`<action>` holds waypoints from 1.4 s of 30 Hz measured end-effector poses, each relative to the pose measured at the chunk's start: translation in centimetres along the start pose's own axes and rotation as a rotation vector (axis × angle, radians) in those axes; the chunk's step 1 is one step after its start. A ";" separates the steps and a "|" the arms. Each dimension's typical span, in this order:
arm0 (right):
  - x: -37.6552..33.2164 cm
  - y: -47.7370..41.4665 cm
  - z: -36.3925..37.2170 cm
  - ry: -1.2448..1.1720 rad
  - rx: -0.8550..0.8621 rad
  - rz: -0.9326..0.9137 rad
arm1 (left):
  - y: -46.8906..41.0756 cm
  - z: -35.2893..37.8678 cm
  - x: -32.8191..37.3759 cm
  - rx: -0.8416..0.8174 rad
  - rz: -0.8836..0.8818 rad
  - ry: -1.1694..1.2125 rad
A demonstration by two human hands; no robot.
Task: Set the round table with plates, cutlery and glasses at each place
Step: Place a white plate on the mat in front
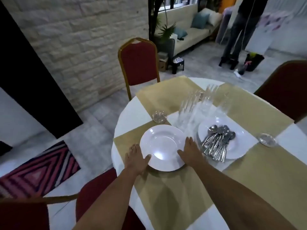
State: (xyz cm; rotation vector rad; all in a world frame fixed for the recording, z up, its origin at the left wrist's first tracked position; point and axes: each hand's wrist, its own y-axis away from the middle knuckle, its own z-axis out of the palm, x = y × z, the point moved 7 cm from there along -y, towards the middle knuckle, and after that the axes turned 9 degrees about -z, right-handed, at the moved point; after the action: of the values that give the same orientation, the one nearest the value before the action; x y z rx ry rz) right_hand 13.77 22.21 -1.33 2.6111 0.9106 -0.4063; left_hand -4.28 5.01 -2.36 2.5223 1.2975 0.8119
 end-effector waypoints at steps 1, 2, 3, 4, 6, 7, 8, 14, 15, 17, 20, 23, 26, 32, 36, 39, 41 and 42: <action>0.1 -0.1 0.2 -0.021 0.002 0.003 | -0.3 0.1 -0.1 0.016 -0.010 0.036; 0.3 -0.2 0.3 -0.054 0.009 0.016 | -0.7 0.1 -0.2 0.032 -0.017 0.071; 0.6 -0.2 0.6 -0.068 0.006 0.026 | -0.8 0.3 -0.3 0.034 -0.018 0.097; 0.6 -0.1 0.7 -0.079 -0.001 0.038 | -0.7 0.4 -0.2 0.026 -0.018 0.124; 0.7 0.0 1.0 -0.091 0.010 0.040 | -0.5 1.0 0.2 0.003 -0.017 0.189; 0.7 -0.1 1.1 -0.107 0.025 0.034 | -0.4 1.3 0.4 -0.003 -0.021 0.216; 0.5 -0.1 1.0 -0.138 0.037 0.030 | -0.6 1.3 0.5 -0.006 -0.025 0.238; 0.2 0.1 1.4 -0.410 0.140 0.173 | -1.1 1.6 0.6 -0.012 -0.040 0.338; 0.2 0.2 1.4 -0.451 0.148 0.195 | -1.0 1.6 0.6 -0.015 -0.045 0.348; 0.2 0.5 1.3 -0.513 0.157 0.216 | -0.8 1.5 0.7 -0.011 -0.053 0.349; -0.3 1.0 0.3 -0.542 0.171 0.227 | -0.1 1.1 0.8 0.006 -0.063 0.351; -1.0 1.4 -1.2 -0.533 0.183 0.216 | 0.6 0.4 1.2 0.028 -0.065 0.401; -0.9 1.9 -3.1 -0.477 0.209 0.193 | 1.4 -0.3 2.1 0.050 -0.060 0.453; 2.3 4.6 -7.2 -0.511 0.265 0.177 | 3.8 -0.2 7.5 0.102 0.035 0.407; 7.2 7.2 -9.5 -0.516 0.278 0.228 | 6.5 1.9 12.3 0.112 0.084 0.369; 11.9 9.5 -11.2 -0.520 0.273 0.239 | 9.1 4.6 16.3 0.115 0.107 0.326; 15.3 11.1 -12.2 -0.515 0.263 0.253 | 11.0 6.7 18.9 0.116 0.122 0.328; 17.4 11.8 -12.6 -0.503 0.248 0.265 | 12.1 8.0 20.2 0.113 0.133 0.357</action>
State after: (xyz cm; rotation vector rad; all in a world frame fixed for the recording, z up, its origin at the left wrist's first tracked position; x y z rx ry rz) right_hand 36.36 28.17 6.17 2.5967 0.3608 -1.0944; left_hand 17.97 14.52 3.58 2.6617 1.3151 1.3022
